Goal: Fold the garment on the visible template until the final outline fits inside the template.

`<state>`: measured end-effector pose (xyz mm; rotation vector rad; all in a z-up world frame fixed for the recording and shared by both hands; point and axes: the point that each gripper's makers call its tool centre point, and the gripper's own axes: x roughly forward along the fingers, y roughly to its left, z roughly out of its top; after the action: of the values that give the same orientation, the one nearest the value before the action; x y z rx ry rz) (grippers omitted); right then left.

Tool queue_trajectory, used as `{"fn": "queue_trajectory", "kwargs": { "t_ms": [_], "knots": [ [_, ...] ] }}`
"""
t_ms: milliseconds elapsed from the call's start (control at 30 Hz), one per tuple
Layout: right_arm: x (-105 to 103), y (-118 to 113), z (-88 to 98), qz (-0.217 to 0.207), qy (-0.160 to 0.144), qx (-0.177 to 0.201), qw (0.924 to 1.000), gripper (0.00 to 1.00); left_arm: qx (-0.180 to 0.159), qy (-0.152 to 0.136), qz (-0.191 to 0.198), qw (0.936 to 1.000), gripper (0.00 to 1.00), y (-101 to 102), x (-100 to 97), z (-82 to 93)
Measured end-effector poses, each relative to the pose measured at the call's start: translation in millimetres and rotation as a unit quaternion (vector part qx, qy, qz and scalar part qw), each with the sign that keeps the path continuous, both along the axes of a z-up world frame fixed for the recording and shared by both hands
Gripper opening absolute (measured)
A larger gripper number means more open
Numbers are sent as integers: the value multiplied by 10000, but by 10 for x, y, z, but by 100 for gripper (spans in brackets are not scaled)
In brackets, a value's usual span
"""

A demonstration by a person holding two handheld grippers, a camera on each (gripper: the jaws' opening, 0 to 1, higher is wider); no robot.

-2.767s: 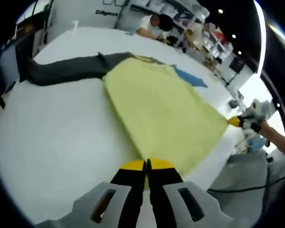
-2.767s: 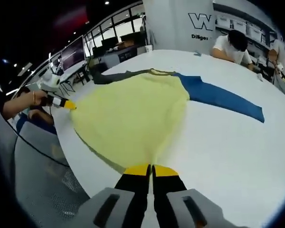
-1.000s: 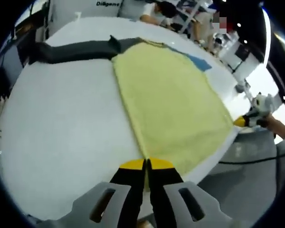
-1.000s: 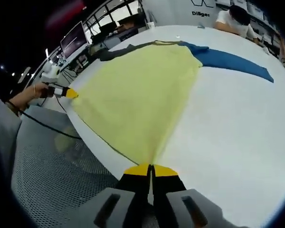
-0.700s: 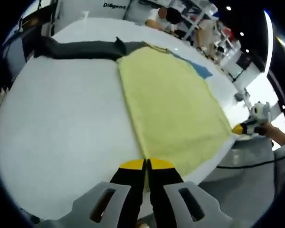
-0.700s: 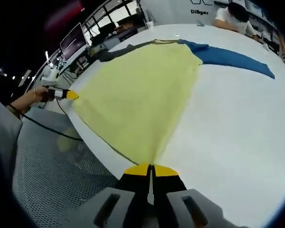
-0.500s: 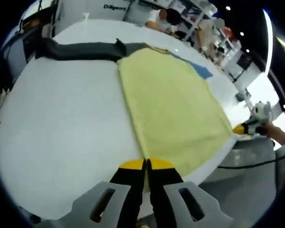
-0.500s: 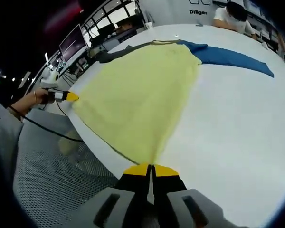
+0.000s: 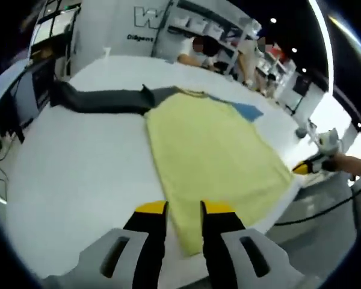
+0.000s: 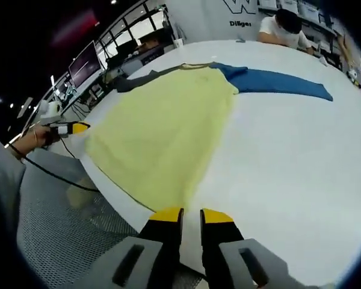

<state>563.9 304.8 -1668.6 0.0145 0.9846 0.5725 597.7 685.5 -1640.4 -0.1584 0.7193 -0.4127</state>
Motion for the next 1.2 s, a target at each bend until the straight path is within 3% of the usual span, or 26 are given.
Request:
{"fn": "queue_trajectory", "kwargs": {
  "t_ms": [100, 233, 367, 433, 700, 967, 1200],
  "knots": [
    [97, -55, 45, -62, -126, 31, 9999, 6, -78, -245, -134, 9996, 35, -92, 32, 185],
    [229, -113, 122, -164, -383, 63, 9991, 11, 62, -351, -279, 9990, 41, -151, 83, 219],
    [488, -280, 308, -462, -998, -67, 9939, 28, 155, -394, -353, 9985, 47, -147, 158, 219],
    [555, -345, 285, -546, -1060, -81, 9928, 35, 154, -384, -378, 9984, 51, -155, 173, 215],
    [871, -595, 449, -807, -1245, -155, 9888, 33, 119, -697, -734, 9948, 70, -272, 219, 320],
    [1207, -911, 659, -1073, -1390, -191, 9843, 31, 114, -758, -893, 9930, 73, -381, 227, 324],
    [1556, -1158, 713, -1279, -1455, -222, 9808, 29, 60, -696, -748, 9948, 72, -405, 283, 333]
  ]
}}
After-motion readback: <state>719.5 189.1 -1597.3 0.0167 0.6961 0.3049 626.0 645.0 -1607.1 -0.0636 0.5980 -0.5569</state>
